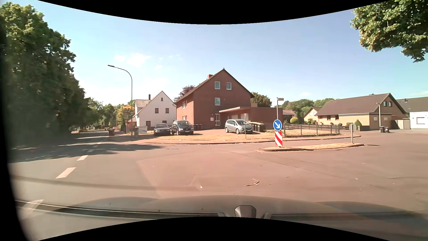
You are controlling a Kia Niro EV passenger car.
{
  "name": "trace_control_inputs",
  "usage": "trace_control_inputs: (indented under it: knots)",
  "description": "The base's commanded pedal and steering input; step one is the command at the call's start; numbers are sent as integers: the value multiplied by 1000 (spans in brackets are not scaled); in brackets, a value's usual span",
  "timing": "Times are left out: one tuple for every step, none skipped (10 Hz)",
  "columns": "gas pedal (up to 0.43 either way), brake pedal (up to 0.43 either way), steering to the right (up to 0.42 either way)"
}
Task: Follow the waypoints while adhering to traffic rules and regulations
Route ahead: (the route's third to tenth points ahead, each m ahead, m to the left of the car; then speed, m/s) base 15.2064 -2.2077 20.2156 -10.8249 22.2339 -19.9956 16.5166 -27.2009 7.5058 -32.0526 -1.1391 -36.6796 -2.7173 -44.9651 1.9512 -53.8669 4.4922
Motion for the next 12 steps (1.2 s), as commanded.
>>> trace_control_inputs:
  knots:
    - [87,6,383]
    - [98,6,380]
    - [98,12,376]
    - [98,6,373]
    - [98,6,373]
    - [98,12,373]
    - [87,6,371]
    - [87,6,369]
    - [87,6,366]
    - [87,6,364]
    - [87,6,363]
    - [87,6,362]
